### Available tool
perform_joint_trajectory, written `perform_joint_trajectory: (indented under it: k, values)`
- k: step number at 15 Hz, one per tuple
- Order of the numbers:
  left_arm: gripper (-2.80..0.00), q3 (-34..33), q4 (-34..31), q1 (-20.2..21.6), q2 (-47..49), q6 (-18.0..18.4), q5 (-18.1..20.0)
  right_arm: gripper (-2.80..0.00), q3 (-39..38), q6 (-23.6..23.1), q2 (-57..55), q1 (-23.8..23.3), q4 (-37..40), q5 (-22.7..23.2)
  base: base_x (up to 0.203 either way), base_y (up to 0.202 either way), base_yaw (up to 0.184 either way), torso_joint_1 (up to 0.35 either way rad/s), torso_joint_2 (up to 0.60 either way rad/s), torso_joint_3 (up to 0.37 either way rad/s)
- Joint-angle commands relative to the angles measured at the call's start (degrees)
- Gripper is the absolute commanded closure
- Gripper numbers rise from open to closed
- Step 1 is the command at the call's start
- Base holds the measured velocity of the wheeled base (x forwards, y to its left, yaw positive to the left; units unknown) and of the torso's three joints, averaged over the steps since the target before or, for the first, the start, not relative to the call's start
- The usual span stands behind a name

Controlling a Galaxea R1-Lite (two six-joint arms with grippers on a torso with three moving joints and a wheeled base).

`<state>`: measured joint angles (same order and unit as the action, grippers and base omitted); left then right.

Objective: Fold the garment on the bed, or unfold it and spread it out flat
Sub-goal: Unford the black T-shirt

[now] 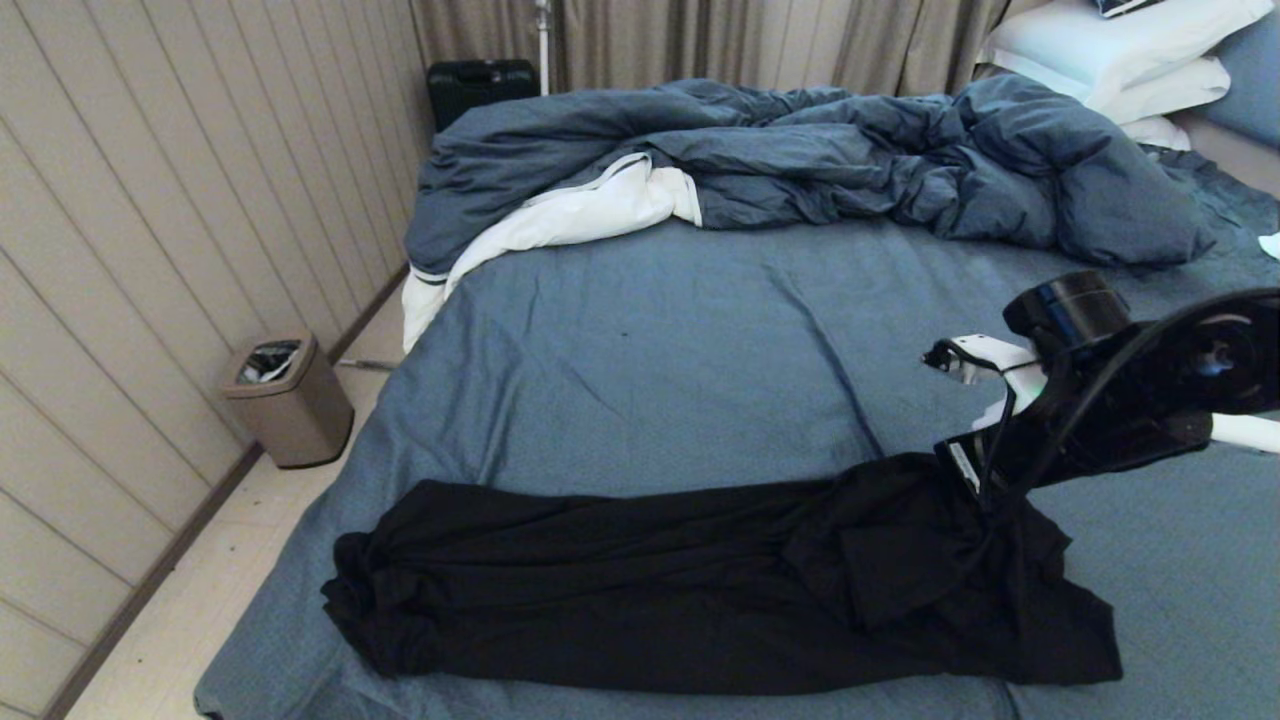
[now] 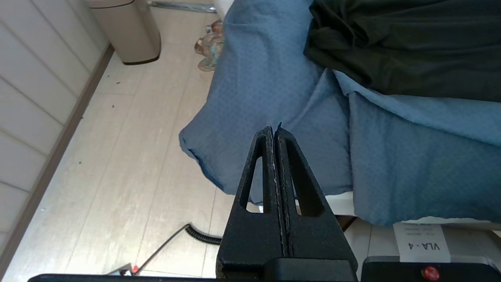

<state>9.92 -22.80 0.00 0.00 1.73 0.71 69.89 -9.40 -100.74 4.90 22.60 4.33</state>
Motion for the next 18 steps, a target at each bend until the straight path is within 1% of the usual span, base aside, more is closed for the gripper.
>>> perform_joint_trajectory:
  k: [1, 3, 7, 9, 10, 12, 15, 18]
  values:
    - [0.0, 0.0, -0.1, 0.1, 0.1, 0.0, 0.0, 0.0, 2.9, 1.3, -0.6, -0.1, 0.1, 0.1, 0.0, 0.0, 0.0, 0.0, 0.0, 0.0]
    - [0.0, 0.0, -0.1, 0.0, 0.1, -0.1, 0.0, 0.0, 6.1, 4.9, -3.6, -0.3, -0.8, 0.0, 0.0, 0.0, 0.0, 0.0, 0.0, 0.0]
    - [0.0, 0.0, -0.1, 0.1, 0.1, 0.0, 0.0, 0.0, 10.8, 10.4, -11.9, -0.4, -8.5, -1.2, 0.0, 0.0, 0.0, 0.0, 0.0, 0.0]
    - [0.0, 0.0, -0.1, 0.1, 0.1, -0.1, 0.0, 0.0, 15.6, 13.4, -16.0, -0.4, -10.8, -2.4, 0.0, 0.0, 0.0, 0.0, 0.0, 0.0]
    - [0.0, 0.0, -0.1, 0.0, 0.1, 0.0, 0.0, 0.0, 17.1, 14.6, -17.2, -0.4, -11.2, -3.1, 0.0, 0.0, 0.0, 0.0, 0.0, 0.0]
    - [0.0, 0.0, -0.1, 0.0, 0.1, 0.0, 0.0, 0.0, 22.8, 17.8, -21.0, -0.4, -11.7, -5.2, 0.0, 0.0, 0.0, 0.0, 0.0, 0.0]
    - [0.0, 0.0, -0.1, 0.0, 0.1, 0.0, 0.0, 0.0, 27.5, 19.1, -25.9, -0.4, -12.0, -7.0, 0.0, 0.0, 0.0, 0.0, 0.0, 0.0]
    - [0.0, 0.0, -0.1, 0.0, 0.1, 0.0, 0.0, 0.0, 28.6, 19.1, -26.9, -0.3, -12.1, -7.1, 0.0, 0.0, 0.0, 0.0, 0.0, 0.0]
